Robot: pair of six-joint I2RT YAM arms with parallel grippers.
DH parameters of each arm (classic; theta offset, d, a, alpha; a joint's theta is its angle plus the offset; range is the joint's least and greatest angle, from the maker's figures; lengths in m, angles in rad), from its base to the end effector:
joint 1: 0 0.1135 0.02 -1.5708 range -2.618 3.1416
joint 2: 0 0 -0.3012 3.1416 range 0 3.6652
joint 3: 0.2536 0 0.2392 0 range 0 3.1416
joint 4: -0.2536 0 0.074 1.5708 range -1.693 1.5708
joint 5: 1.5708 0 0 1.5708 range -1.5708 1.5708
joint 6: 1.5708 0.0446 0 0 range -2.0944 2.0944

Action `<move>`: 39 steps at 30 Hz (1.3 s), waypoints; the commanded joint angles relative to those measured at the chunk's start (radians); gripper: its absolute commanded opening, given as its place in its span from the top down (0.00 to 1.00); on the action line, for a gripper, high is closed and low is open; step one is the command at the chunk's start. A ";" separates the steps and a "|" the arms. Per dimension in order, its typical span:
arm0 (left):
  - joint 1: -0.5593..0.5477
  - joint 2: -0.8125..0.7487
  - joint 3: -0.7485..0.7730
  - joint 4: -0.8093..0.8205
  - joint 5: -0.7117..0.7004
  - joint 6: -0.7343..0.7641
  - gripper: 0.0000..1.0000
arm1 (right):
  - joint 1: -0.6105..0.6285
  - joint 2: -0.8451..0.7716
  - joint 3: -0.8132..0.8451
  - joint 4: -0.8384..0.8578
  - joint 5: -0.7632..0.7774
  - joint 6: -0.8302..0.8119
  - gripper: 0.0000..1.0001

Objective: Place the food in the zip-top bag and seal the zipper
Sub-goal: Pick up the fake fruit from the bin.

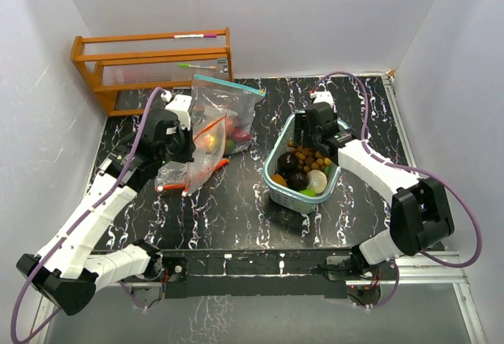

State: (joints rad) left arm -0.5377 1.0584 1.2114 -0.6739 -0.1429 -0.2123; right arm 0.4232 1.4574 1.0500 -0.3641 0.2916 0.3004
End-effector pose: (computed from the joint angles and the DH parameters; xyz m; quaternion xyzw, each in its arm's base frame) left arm 0.1703 -0.0942 0.4118 0.1045 0.8575 -0.1256 0.4878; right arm 0.2842 0.1140 0.2947 0.0005 0.9132 0.0111 0.4074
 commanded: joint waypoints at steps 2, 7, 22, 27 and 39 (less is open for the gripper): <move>0.006 -0.019 -0.003 0.013 0.029 -0.004 1.00 | -0.004 0.024 -0.034 0.142 0.047 -0.014 0.31; 0.007 -0.009 -0.012 0.019 0.057 -0.013 1.00 | -0.003 0.033 -0.047 0.175 0.017 -0.028 0.72; 0.007 0.019 -0.046 0.084 0.084 -0.027 1.00 | -0.003 -0.398 -0.019 0.015 -0.113 -0.080 0.92; 0.006 0.039 -0.062 0.122 0.101 -0.032 1.00 | -0.003 -0.475 0.044 -0.030 -0.293 -0.122 0.92; 0.006 0.079 -0.061 0.180 0.146 -0.053 1.00 | -0.001 -0.466 0.079 0.259 -0.875 0.028 0.92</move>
State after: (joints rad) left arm -0.5377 1.1385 1.1473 -0.5232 -0.0238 -0.2543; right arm 0.4225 0.9905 1.1233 -0.3386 -0.3321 0.2245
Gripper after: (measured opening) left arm 0.010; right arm 0.138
